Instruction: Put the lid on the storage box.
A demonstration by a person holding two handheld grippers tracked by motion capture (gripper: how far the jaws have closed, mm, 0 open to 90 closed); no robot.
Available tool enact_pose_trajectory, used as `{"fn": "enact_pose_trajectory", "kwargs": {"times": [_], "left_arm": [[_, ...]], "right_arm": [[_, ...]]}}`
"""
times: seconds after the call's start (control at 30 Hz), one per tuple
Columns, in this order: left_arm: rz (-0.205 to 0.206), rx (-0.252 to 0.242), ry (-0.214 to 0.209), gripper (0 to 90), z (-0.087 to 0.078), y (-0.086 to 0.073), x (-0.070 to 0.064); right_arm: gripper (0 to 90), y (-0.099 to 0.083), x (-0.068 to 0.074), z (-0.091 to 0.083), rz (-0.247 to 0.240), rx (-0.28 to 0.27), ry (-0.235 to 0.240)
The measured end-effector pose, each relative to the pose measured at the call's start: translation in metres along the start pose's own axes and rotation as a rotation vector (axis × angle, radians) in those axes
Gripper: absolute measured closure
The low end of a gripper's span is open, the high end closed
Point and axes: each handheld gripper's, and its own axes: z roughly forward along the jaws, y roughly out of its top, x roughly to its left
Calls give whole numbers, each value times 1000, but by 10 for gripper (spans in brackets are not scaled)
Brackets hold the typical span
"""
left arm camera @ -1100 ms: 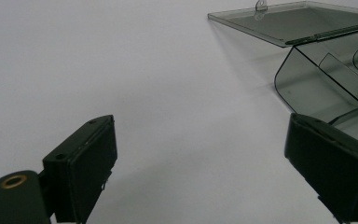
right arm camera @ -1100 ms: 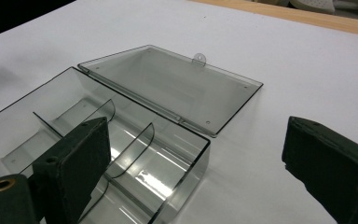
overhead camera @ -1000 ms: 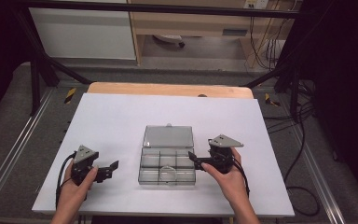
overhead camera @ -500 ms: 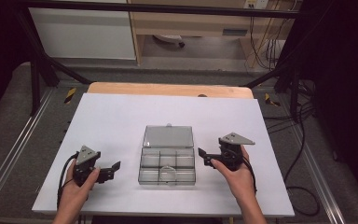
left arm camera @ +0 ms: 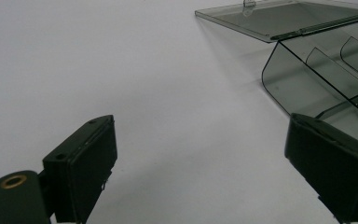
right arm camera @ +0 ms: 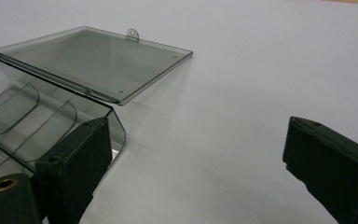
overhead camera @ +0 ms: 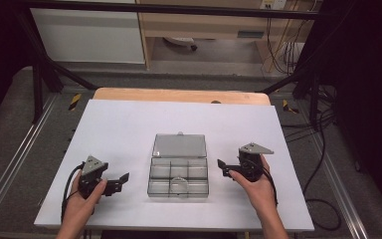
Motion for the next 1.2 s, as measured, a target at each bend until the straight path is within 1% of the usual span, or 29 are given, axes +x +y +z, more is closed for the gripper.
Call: {"fn": "enact_pose_trajectory", "kwargs": {"times": [0.07,0.1,0.17,0.3,0.33,0.4,0.43,0.47,0.5,0.53,0.6,0.63,0.67,0.77,0.8,0.87,0.93,1.03,1.1,1.17,1.2], "left_arm": [[-23,-10,-29,97,0,0,-1],[-14,-7,-32,95,0,1,-2],[-17,-3,-30,104,-2,2,-5],[14,10,-46,110,-7,1,-13],[20,14,-50,111,-8,2,-14],[19,8,-47,114,-8,6,-15],[23,12,-46,119,-7,9,-14],[18,11,-46,122,-6,11,-14],[22,14,-51,126,-5,14,-14],[28,16,-58,134,-4,17,-13],[25,12,-69,145,0,24,-12],[33,15,-71,155,2,27,-12],[43,21,-68,159,5,30,-10],[41,30,-58,177,14,37,-5],[35,31,-62,179,17,39,-3],[32,35,-67,186,22,45,0],[28,25,-69,197,26,51,1],[41,29,-67,220,35,58,2],[53,31,-68,260,40,61,1],[67,40,-72,310,46,63,0],[74,47,-71,335,50,63,-1]], "right_arm": [[102,-1,-1,1,0,6,3],[109,-1,-2,2,4,12,6],[133,-1,-2,3,3,24,11],[184,-1,1,6,-25,37,13],[204,0,2,6,-33,41,14],[260,1,4,9,-43,50,10],[312,2,4,10,-51,59,17],[343,2,4,11,-61,63,23],[361,2,3,13,-65,71,32],[394,2,2,15,-79,79,33],[418,2,1,18,-95,85,25],[433,2,0,20,-99,89,24],[452,2,-1,22,-91,91,25],[497,3,-3,28,-113,106,25],[511,4,-3,30,-120,113,24],[525,4,-5,35,-113,124,34],[558,6,-6,40,-119,134,33],[592,11,-8,44,-119,137,39],[629,14,-10,47,-128,134,35],[682,17,-10,48,-120,122,47],[699,18,-10,49,-125,126,53]]}}
